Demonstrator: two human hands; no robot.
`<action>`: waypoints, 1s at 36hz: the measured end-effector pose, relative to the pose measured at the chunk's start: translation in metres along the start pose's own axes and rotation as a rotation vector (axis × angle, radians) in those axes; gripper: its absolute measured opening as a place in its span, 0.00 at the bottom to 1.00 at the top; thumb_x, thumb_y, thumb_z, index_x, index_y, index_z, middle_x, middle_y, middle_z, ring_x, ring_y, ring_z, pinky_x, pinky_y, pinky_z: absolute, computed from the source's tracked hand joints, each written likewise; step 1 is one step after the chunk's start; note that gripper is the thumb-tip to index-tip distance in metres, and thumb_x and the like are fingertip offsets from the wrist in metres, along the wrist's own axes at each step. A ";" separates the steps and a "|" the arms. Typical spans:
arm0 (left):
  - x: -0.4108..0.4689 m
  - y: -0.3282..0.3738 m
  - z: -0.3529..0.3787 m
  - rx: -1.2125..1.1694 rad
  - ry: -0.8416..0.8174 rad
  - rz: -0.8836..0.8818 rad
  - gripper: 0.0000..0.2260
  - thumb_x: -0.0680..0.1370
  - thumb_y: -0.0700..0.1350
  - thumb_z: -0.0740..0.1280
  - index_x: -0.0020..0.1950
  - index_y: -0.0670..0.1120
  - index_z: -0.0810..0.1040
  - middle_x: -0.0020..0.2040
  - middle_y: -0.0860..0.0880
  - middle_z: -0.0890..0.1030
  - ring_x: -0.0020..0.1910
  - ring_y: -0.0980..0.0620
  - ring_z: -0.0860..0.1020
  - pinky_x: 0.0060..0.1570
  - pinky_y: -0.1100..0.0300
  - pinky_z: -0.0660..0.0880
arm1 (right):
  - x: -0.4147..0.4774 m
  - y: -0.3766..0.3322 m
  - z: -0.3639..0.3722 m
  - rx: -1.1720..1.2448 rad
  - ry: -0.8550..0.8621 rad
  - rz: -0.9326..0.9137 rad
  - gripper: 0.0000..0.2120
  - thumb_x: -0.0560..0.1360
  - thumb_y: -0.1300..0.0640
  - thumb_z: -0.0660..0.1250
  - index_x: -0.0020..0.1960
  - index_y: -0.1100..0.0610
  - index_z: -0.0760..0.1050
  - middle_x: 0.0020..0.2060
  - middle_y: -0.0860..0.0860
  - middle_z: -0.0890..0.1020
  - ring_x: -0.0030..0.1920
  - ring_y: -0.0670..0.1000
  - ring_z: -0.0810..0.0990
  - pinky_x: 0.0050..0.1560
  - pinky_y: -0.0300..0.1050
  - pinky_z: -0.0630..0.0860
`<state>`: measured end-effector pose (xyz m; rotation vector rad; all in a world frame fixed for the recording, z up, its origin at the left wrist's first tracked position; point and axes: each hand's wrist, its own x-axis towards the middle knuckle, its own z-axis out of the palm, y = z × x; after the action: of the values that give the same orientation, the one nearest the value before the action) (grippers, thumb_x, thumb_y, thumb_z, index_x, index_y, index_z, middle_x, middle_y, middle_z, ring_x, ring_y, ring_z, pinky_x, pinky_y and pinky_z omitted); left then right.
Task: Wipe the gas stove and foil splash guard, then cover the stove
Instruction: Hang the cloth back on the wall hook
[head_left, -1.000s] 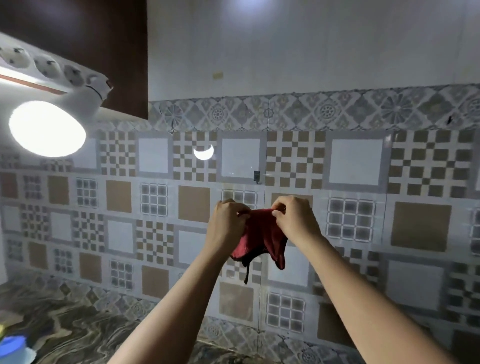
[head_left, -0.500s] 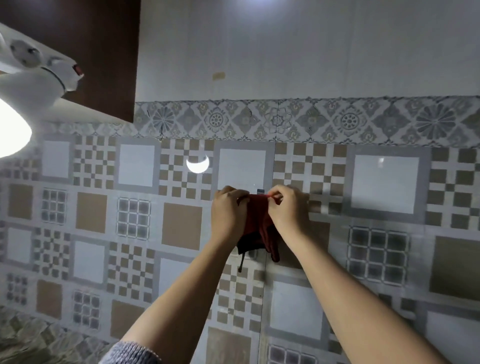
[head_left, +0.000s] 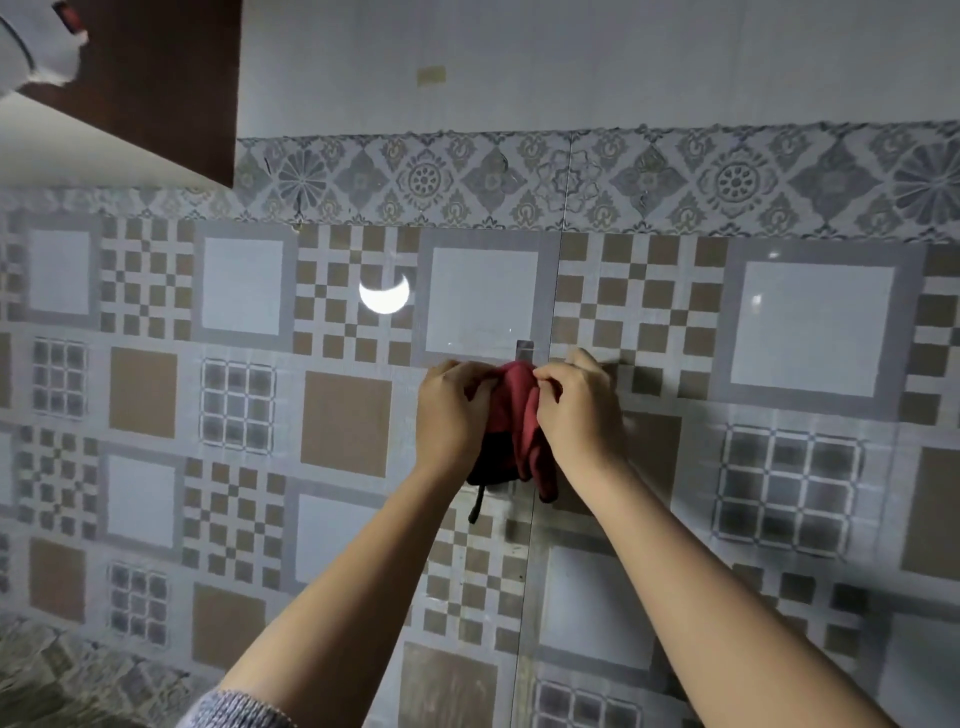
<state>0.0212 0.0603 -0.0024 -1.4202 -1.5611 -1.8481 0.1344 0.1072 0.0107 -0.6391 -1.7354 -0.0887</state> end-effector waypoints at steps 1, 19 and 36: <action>-0.002 -0.001 0.000 -0.011 -0.012 -0.016 0.08 0.76 0.40 0.66 0.51 0.46 0.83 0.45 0.50 0.79 0.45 0.53 0.76 0.46 0.66 0.74 | -0.002 0.001 0.000 0.015 -0.009 0.009 0.08 0.75 0.66 0.64 0.49 0.62 0.82 0.45 0.55 0.79 0.42 0.52 0.77 0.38 0.39 0.71; -0.028 -0.005 -0.017 -0.322 -0.153 -0.152 0.12 0.77 0.47 0.65 0.58 0.45 0.79 0.55 0.48 0.76 0.52 0.57 0.77 0.48 0.71 0.76 | -0.026 -0.001 -0.016 0.159 -0.100 0.072 0.16 0.77 0.56 0.63 0.62 0.59 0.75 0.55 0.55 0.79 0.55 0.52 0.77 0.54 0.37 0.69; -0.031 0.012 -0.029 -0.270 -0.370 -0.280 0.15 0.79 0.46 0.62 0.64 0.44 0.74 0.59 0.47 0.79 0.59 0.50 0.76 0.64 0.52 0.72 | -0.027 -0.008 -0.026 0.115 -0.257 0.200 0.18 0.78 0.56 0.61 0.66 0.60 0.72 0.62 0.55 0.74 0.62 0.53 0.73 0.58 0.36 0.65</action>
<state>0.0305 0.0200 -0.0193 -1.8286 -1.8145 -2.1132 0.1569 0.0807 -0.0054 -0.7604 -1.8963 0.2409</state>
